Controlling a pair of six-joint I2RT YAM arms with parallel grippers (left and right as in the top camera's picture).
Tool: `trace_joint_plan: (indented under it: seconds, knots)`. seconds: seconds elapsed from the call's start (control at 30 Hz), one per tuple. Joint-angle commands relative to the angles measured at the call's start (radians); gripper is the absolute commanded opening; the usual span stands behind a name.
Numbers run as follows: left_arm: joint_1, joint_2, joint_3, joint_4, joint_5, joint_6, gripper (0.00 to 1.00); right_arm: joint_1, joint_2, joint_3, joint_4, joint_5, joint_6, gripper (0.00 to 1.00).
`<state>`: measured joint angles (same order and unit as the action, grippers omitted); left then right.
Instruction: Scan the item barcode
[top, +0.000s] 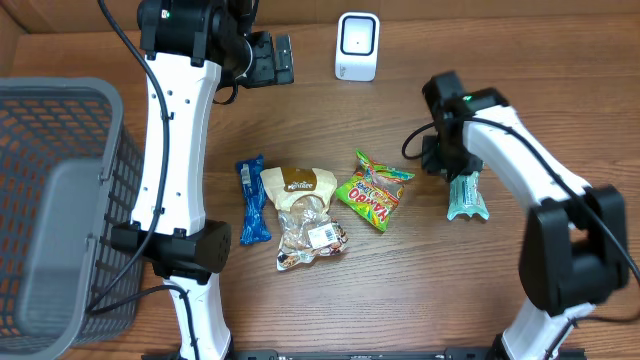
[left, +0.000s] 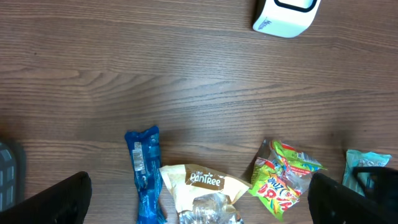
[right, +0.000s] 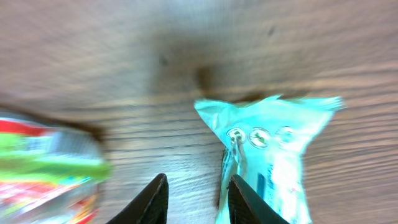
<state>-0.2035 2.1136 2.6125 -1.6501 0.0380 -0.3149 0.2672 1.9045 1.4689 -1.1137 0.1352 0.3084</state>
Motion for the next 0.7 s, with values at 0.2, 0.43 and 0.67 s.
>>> trace_joint_plan:
  seconds: [0.2,0.43,0.67]
  knots:
    - [-0.007,0.007,0.002,0.002,0.007,-0.003,1.0,-0.016,-0.058,-0.078,0.013,0.119,0.009,0.33]
    - [-0.007,0.007,0.002,0.002,0.007,-0.003,1.0,-0.016,-0.055,-0.226,0.164,0.127,0.002,0.34]
    - [-0.007,0.007,0.002,0.002,0.007,-0.003,1.0,-0.016,-0.034,-0.386,0.331,0.188,-0.002,0.34]
